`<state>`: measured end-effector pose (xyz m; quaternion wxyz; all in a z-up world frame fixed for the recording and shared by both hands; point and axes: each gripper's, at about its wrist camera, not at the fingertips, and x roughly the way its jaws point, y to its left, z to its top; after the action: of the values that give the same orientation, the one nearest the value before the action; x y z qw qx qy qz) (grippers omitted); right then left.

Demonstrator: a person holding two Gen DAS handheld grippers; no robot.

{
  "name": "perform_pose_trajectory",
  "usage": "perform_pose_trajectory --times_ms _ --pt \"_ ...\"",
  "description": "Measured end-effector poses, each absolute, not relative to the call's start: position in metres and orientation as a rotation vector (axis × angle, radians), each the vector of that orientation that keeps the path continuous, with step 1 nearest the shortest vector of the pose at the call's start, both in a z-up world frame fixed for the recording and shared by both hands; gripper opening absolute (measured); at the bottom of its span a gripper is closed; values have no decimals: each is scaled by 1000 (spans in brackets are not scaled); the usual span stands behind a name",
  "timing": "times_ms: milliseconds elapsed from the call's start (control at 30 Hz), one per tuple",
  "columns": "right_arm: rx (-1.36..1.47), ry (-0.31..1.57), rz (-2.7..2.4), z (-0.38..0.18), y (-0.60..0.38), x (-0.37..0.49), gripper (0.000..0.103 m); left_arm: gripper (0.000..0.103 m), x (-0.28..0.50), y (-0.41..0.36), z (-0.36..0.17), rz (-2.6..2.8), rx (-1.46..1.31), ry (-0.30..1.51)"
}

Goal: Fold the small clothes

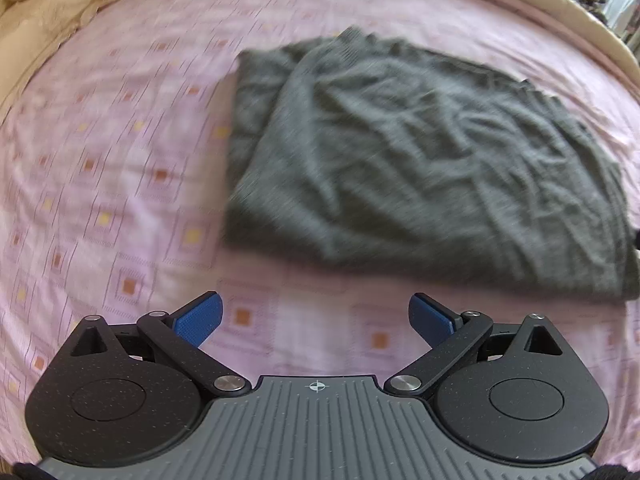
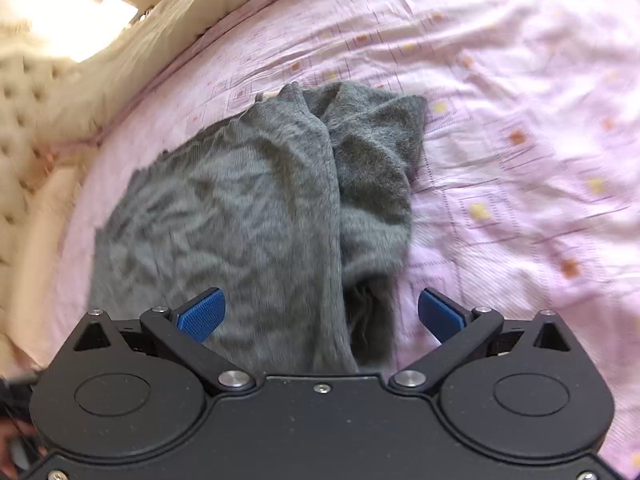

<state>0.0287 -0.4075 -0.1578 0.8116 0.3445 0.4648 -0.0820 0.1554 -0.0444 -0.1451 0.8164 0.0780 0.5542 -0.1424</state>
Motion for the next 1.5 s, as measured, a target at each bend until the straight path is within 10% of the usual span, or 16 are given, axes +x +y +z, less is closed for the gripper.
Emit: perform_pose_trajectory --times_ms 1133,1500 --pt "914 941 30 -180 -446 66 102 101 235 -198 -172 -380 407 1124" --pt "887 960 -73 -178 -443 63 57 103 249 -192 -186 -411 338 1162"
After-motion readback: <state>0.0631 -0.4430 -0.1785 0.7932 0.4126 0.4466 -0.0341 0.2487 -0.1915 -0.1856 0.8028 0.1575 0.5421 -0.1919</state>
